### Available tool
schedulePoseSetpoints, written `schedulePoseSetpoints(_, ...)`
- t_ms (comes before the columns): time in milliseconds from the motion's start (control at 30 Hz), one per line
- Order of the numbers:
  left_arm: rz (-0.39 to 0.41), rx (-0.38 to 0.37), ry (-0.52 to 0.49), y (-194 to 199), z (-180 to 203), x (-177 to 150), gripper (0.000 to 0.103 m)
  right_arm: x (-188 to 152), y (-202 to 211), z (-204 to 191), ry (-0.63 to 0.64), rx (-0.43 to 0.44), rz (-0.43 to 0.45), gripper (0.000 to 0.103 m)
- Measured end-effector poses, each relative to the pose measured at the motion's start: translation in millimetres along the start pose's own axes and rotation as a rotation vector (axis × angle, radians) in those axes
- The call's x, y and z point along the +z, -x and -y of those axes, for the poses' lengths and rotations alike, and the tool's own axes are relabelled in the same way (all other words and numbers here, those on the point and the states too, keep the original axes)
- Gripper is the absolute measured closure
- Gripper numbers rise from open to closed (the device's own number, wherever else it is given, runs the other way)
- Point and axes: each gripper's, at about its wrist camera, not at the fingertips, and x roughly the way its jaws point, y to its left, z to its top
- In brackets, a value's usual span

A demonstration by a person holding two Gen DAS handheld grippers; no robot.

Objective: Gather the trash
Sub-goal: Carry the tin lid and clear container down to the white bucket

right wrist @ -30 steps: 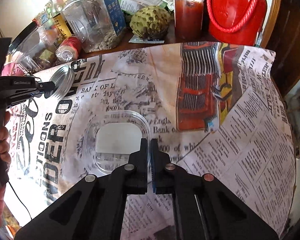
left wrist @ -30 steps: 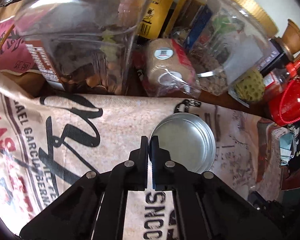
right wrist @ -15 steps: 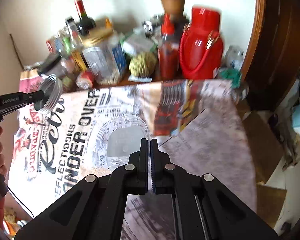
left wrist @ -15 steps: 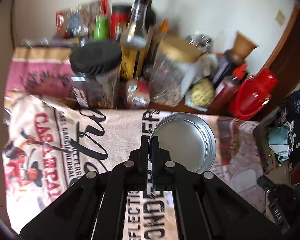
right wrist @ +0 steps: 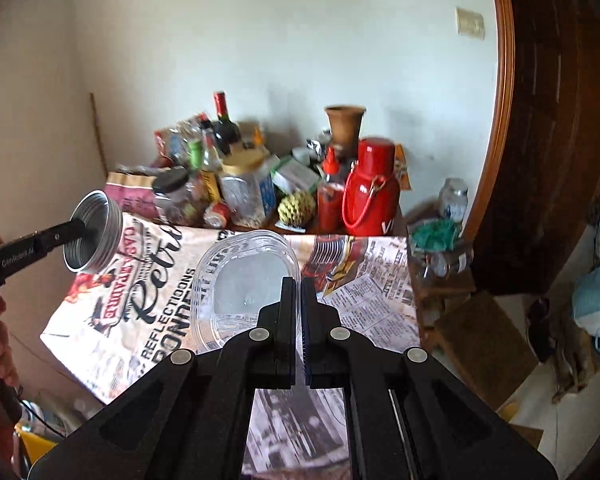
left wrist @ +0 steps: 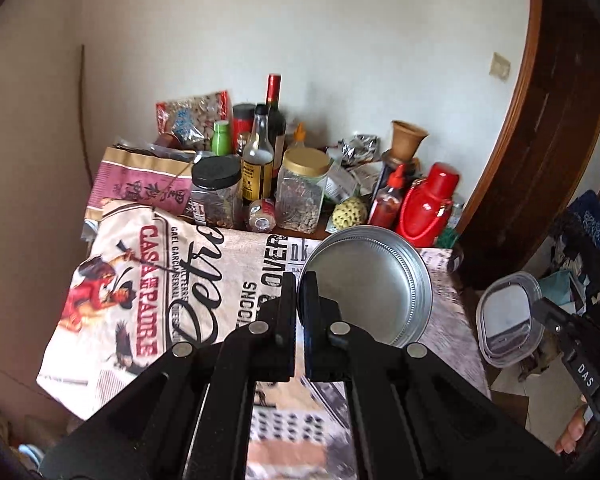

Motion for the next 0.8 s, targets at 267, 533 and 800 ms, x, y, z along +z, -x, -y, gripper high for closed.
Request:
schedulePoseSetpoints(267, 0.034, -0.01, 0.012, 74, 18, -26, 0.102, -9, 63, -5, 0.025, 0.049, 0.075, 0.101)
schedulePoseSetpoints(533, 0.065, -0.056, -0.01, 125, 13, -42, 0.102, -23, 118, -22, -0.001, -0.004, 0.16, 0.101)
schedulePoseSetpoints(800, 0.099, -0.125, -0.089, 184, -15, -75, 0.102, -61, 164, -60, -0.051, -0.097, 0.182, 0.101)
